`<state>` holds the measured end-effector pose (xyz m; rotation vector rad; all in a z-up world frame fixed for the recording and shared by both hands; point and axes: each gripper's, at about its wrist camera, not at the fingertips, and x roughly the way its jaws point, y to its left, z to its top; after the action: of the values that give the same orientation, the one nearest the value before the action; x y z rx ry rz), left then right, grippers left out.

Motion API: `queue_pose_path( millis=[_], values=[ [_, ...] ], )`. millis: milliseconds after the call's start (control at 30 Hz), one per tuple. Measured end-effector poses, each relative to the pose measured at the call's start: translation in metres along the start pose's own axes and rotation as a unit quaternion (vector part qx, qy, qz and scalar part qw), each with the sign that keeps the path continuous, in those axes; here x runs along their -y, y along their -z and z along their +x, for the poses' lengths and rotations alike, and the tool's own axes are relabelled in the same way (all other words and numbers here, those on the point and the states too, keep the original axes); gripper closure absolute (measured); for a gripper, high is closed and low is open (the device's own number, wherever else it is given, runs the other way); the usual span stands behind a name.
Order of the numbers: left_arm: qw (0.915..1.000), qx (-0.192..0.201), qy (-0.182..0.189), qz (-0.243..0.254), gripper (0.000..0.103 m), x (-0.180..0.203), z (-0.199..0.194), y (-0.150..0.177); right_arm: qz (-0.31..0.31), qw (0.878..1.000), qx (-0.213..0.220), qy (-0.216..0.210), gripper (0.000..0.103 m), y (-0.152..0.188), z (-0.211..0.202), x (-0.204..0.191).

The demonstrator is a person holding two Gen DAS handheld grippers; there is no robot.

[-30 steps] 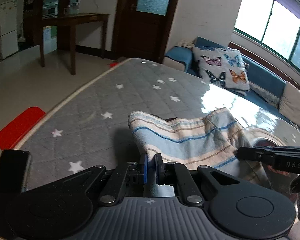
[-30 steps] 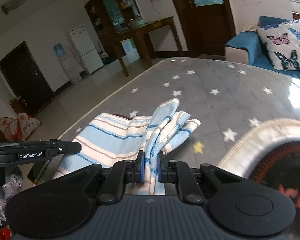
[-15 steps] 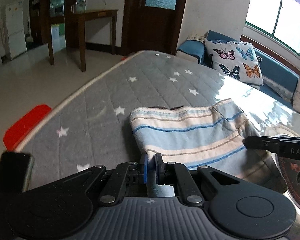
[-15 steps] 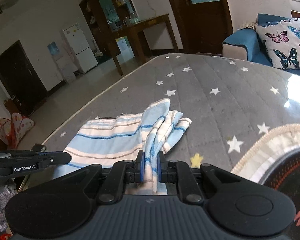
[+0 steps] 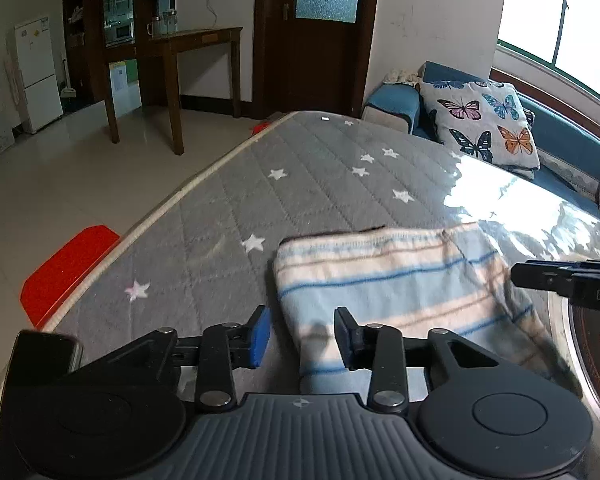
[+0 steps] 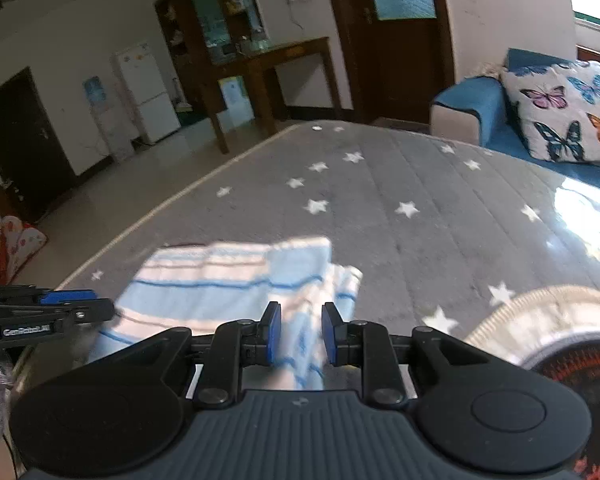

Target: Fold clothes

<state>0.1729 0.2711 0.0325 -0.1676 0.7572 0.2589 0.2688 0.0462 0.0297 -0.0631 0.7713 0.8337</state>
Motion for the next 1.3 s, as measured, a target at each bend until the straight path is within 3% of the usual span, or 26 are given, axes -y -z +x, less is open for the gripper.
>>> queue_pose_path(
  millis=[133,333,667,833,867,933,1133,1300],
  values=[
    [1.0000,-0.004,-0.003,0.000,0.060,0.001,0.014,-0.008,-0.007,1.000,-0.003,-0.015,0.081,-0.009,0.016,-0.003],
    [0.9995,-0.025,-0.019,-0.009,0.058,-0.005,0.036,-0.012,-0.002,1.000,-0.021,-0.005,0.081,-0.007,0.037,0.005],
    [0.9994,-0.006,-0.034,-0.001,0.036,-0.001,0.045,-0.031,-0.012,1.000,-0.005,-0.022,0.081,-0.029,0.049,-0.002],
    [0.9987,-0.019,-0.046,-0.009,0.029,-0.006,0.059,-0.033,-0.025,0.999,-0.023,-0.017,0.074,-0.031,0.069,-0.006],
    [0.9987,-0.021,-0.046,-0.011,0.028,-0.007,0.060,-0.031,-0.028,0.999,-0.021,-0.017,0.072,-0.030,0.069,-0.006],
    [0.9988,-0.021,-0.044,-0.009,0.024,-0.008,0.058,-0.028,-0.029,0.999,-0.020,-0.021,0.056,-0.030,0.066,-0.008],
    [0.9991,-0.012,-0.037,-0.015,0.014,-0.009,0.040,-0.018,-0.040,0.999,-0.012,-0.017,0.030,-0.023,0.052,-0.015],
    [0.9993,-0.006,-0.034,-0.016,0.007,-0.009,0.024,-0.009,-0.049,0.999,-0.010,-0.014,0.023,-0.016,0.040,-0.022]
  ],
)
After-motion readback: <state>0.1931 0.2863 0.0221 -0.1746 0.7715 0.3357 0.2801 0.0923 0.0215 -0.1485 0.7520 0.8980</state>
